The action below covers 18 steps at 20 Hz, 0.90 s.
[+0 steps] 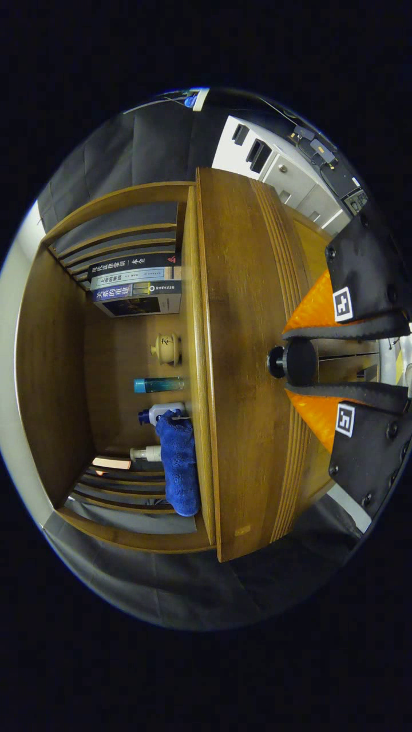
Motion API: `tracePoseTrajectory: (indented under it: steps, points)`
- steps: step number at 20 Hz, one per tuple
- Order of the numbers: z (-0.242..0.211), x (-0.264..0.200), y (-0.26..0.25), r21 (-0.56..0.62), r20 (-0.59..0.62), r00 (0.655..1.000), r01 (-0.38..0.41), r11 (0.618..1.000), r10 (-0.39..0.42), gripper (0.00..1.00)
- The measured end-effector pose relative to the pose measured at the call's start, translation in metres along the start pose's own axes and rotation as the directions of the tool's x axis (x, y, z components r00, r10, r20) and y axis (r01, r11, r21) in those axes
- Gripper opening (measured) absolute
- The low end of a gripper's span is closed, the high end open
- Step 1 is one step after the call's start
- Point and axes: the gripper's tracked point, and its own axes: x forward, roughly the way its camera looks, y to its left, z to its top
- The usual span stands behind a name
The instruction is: Pull open the drawer, take out the items inside it, and place them on the countertop above the cabinet.
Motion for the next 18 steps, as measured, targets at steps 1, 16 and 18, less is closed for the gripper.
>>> tracePoseTrajectory:
  steps: [1,16,18]
  points:
    - [-0.001,-0.005,-0.001,-0.003,0.003,1.000,0.000,1.000,0.000,0.38]
    - [-0.012,-0.061,0.000,0.022,-0.004,1.000,0.005,1.000,-0.005,0.38]
    - [-0.017,-0.069,0.001,0.026,-0.010,1.000,0.007,1.000,-0.007,0.38]
